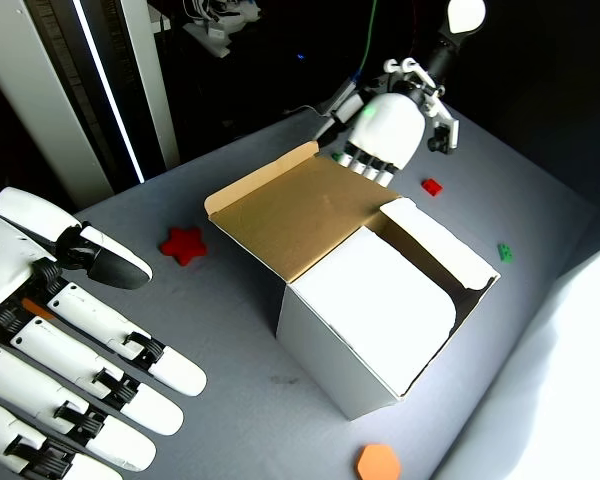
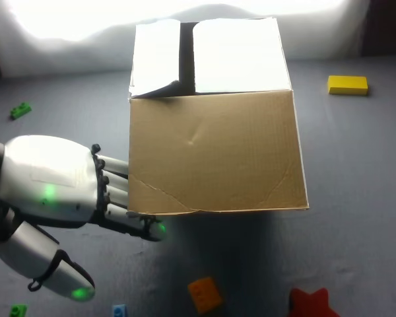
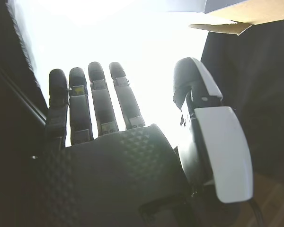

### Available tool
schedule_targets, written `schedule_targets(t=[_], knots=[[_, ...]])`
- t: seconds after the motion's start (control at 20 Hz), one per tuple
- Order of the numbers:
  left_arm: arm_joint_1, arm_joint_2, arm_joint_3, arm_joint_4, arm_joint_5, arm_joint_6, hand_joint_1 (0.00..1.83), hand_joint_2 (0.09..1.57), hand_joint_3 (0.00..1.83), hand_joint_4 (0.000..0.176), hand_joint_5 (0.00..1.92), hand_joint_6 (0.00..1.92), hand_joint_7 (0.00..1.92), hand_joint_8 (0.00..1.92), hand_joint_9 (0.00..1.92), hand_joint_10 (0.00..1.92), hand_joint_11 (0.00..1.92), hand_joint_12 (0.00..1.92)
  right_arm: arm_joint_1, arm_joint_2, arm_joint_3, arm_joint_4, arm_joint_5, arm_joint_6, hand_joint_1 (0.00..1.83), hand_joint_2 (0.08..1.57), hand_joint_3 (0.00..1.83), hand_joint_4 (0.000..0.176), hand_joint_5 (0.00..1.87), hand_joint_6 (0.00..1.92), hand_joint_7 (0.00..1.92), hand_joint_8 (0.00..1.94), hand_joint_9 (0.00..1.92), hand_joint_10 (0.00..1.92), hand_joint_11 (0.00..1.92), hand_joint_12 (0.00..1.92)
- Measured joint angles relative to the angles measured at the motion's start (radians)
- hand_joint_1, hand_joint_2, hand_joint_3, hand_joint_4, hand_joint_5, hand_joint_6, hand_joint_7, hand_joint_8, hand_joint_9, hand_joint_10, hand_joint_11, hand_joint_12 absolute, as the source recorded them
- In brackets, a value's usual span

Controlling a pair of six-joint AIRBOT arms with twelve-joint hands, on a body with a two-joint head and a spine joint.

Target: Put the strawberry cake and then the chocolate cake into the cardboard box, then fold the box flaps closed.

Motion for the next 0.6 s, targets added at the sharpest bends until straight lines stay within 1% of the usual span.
schedule_targets(t=[0.05,0.1,0.2,0.25,0.3,0.4,0.5,0.6], knots=[[0.000,0.000,-0.006,0.001,0.000,0.000,0.00,1.23,0.00,0.000,0.19,0.00,0.16,0.00,0.15,0.00,0.00,0.66,0.000,0.000,0.000,0.000,-0.006,0.000,0.00,1.35,0.00,0.000,0.14,0.00,0.16,0.00,0.12,0.00,0.00,0.35],[0.000,0.000,-0.012,-0.003,0.000,0.000,0.00,1.23,0.00,0.000,0.19,0.00,0.16,0.00,0.15,0.00,0.00,0.67,0.000,-0.004,0.000,-0.002,-0.009,0.000,0.00,1.35,0.00,0.000,0.15,0.00,0.16,0.00,0.13,0.00,0.00,0.30],[-0.004,0.006,-0.027,-0.034,-0.014,0.000,0.00,1.23,0.00,0.000,0.18,0.00,0.16,0.00,0.16,0.00,0.00,0.68,0.000,-0.008,0.000,-0.003,-0.013,0.001,0.00,1.37,0.00,0.000,0.14,0.00,0.16,0.00,0.12,0.00,0.00,0.25],[-0.012,0.012,-0.029,-0.053,-0.048,-0.007,0.00,1.23,0.00,0.000,0.17,0.00,0.16,0.00,0.15,0.00,0.00,0.68,0.000,-0.009,0.000,-0.005,-0.014,0.003,0.00,1.37,0.00,0.000,0.15,0.00,0.17,0.00,0.12,0.00,0.00,0.24],[-0.022,0.015,-0.029,-0.061,-0.063,-0.017,0.00,1.23,0.00,0.000,0.17,0.00,0.16,0.00,0.15,0.00,0.00,0.67,0.001,-0.009,0.000,-0.002,-0.013,0.005,0.00,1.37,0.00,0.000,0.16,0.01,0.18,0.00,0.13,0.00,0.00,0.27],[-0.060,0.027,-0.036,-0.089,-0.123,-0.029,0.00,1.23,0.00,0.000,0.17,0.00,0.16,0.00,0.16,0.00,0.00,0.64,0.005,-0.009,0.005,0.001,-0.014,0.008,0.00,1.37,0.00,0.000,0.15,0.00,0.16,0.00,0.10,0.00,0.00,0.16],[-0.107,0.039,-0.046,-0.105,-0.172,-0.048,0.00,1.23,0.00,0.000,0.17,0.00,0.16,0.00,0.16,0.00,0.00,0.64,0.007,-0.009,0.007,0.004,-0.011,0.010,0.00,1.38,0.00,0.000,0.14,0.00,0.15,0.00,0.09,0.00,0.00,0.15],[-0.137,0.042,-0.039,-0.103,-0.187,-0.055,0.00,1.23,0.00,0.000,0.18,0.00,0.17,0.00,0.16,0.00,0.00,0.62,0.007,-0.009,0.007,0.008,-0.014,0.010,0.00,1.38,0.00,0.000,0.16,0.01,0.16,0.00,0.10,0.00,0.00,0.18]])
